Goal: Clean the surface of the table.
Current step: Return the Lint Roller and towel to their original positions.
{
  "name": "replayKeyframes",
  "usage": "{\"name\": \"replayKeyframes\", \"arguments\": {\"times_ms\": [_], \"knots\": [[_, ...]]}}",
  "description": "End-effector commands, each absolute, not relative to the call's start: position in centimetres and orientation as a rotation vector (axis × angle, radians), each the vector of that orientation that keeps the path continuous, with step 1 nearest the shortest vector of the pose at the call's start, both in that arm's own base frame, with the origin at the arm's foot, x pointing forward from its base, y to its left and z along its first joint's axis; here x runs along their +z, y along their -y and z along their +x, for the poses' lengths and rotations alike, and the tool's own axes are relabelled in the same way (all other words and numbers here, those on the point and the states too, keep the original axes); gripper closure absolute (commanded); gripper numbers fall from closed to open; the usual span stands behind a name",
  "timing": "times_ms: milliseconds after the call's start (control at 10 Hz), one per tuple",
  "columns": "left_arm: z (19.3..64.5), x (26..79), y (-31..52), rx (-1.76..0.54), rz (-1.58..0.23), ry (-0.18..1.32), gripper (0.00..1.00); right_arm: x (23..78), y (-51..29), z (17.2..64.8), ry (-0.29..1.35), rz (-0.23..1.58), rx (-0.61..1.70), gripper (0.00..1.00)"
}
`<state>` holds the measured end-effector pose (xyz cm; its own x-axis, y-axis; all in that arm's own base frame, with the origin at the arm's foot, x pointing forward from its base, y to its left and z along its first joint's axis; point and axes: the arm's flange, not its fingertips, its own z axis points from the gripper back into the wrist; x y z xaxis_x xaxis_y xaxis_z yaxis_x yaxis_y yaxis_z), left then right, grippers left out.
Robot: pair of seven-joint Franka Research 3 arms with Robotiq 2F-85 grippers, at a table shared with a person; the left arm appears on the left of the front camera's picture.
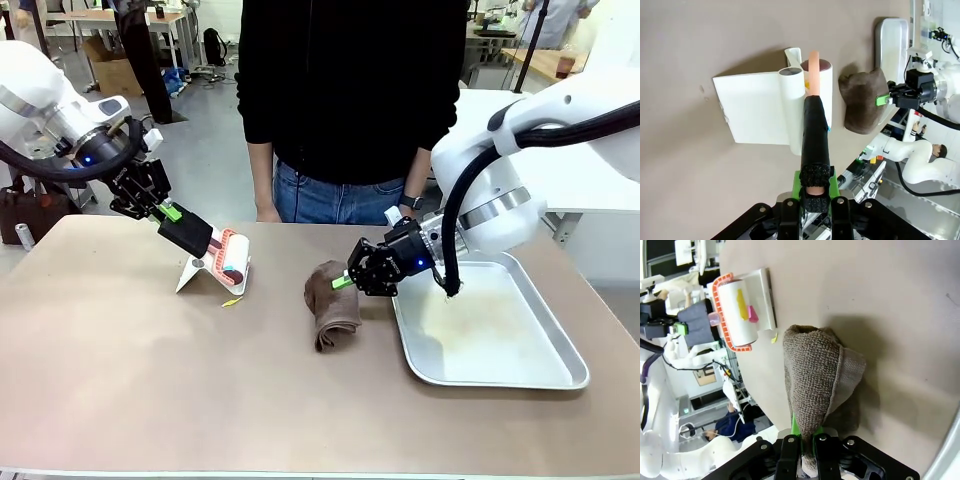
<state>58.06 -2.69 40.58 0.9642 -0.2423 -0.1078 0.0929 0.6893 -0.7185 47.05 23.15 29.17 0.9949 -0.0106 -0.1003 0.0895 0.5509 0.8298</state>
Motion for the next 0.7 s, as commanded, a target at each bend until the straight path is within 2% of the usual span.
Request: {"name": "replayKeyframes", "arguments": {"times_ms": [0, 600], "knots": [[57.41, 40.78, 3.01, -0.198, -0.756, -0.210, 0.78, 29.09, -23.80, 47.30, -0.095, 0.955, -0.090, 0.92], [57.28, 40.66, 3.36, -0.194, -0.730, -0.209, 0.78, 28.54, -23.28, 47.51, -0.089, 0.962, -0.103, 0.92]]}}
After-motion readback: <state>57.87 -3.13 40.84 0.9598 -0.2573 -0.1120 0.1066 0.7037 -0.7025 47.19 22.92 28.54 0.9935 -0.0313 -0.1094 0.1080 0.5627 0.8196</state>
